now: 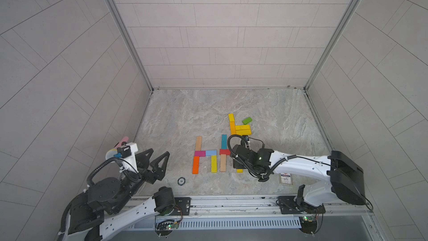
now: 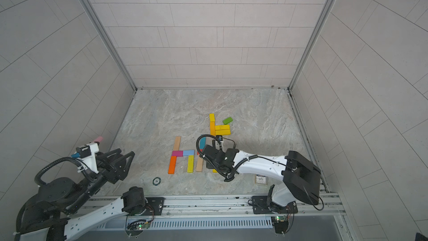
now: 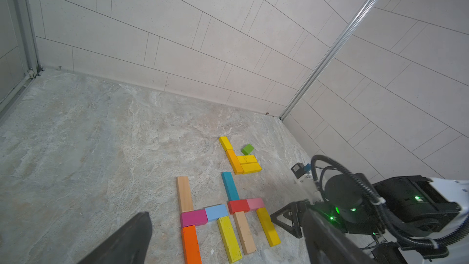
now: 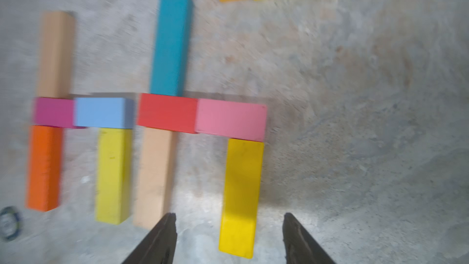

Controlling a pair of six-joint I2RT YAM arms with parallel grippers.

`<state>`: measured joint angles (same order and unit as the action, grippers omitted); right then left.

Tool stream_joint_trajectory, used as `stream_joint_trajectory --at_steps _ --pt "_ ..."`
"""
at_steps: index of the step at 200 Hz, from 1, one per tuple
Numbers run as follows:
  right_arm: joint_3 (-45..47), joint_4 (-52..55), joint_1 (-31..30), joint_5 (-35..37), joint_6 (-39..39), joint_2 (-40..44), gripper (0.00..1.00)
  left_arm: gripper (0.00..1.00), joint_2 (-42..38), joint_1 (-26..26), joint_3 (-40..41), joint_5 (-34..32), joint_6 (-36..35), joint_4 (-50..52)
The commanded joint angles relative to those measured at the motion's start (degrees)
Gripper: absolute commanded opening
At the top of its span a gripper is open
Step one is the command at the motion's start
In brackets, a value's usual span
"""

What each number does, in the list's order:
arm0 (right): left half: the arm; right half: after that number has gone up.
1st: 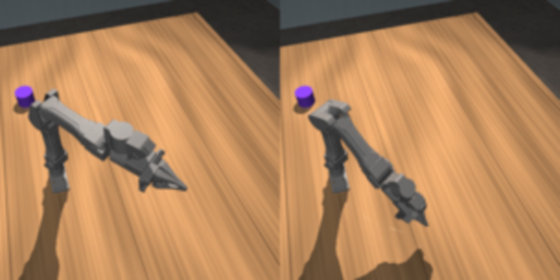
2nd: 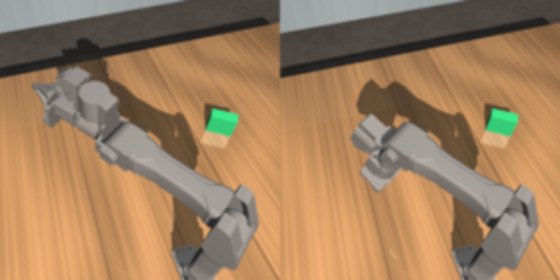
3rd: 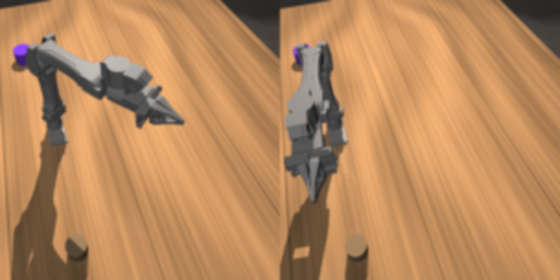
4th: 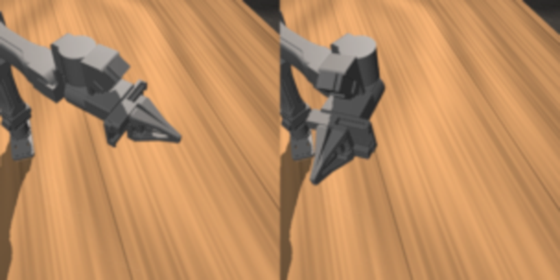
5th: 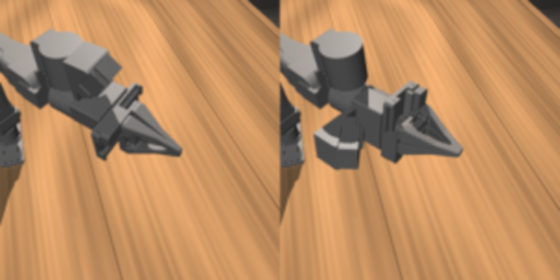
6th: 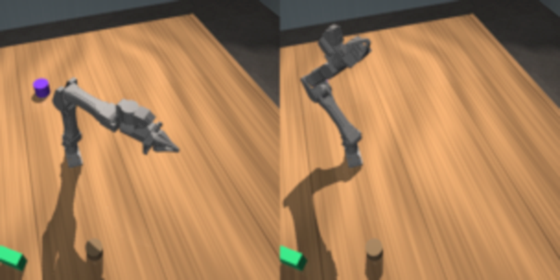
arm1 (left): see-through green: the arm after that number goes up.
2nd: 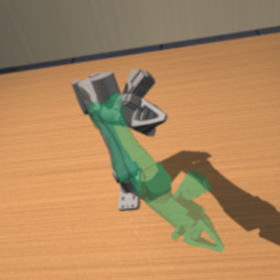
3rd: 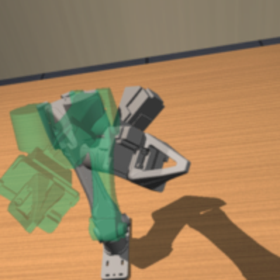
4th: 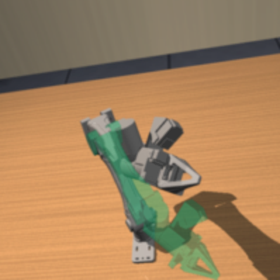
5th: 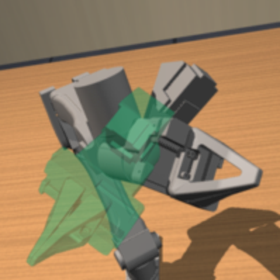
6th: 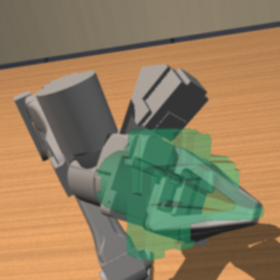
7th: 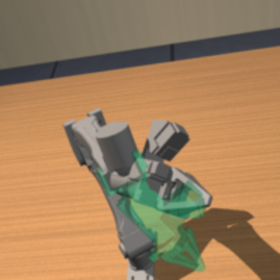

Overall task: Assemble the letter h with building blocks
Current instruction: Assemble the building block at the center of the board, then adjust the building block at the center of the board.

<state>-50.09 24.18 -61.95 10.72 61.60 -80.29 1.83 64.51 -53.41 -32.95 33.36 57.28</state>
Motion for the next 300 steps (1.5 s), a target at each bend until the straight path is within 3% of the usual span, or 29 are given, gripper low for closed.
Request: stream_joint_trajectory --at_steps 1,14,19,29,115,300 --pt "1.7 -8.1 -0.8 -4.2 -6.1 2.9 0.72 1.00 -0.6 0.2 -0.8 -1.5 -0.8 0.8" --pt "2.0 -13.7 -0.9 -10.9 -6.9 1.8 0.74 1.00 -0.5 0.2 -0.7 -1.5 -0.9 0.9" --pt "2.0 -16.1 -1.2 -13.1 -7.0 0.8 0.82 1.00 -0.5 0.2 -0.7 -1.6 -0.8 0.9" --pt "1.3 -17.2 -1.7 -15.0 -6.7 -1.3 0.84 1.00 -0.4 0.2 -0.7 -1.7 -0.8 0.9" --pt "0.7 -18.9 -1.6 -15.8 -3.2 -10.9 0.79 1.00 -0.6 0.2 -1.0 -2.1 -0.4 1.5" --pt "-2.0 -19.1 0.4 -17.6 -1.6 -18.6 0.78 1.00 -1.2 0.1 -1.4 -2.6 -0.6 2.3"
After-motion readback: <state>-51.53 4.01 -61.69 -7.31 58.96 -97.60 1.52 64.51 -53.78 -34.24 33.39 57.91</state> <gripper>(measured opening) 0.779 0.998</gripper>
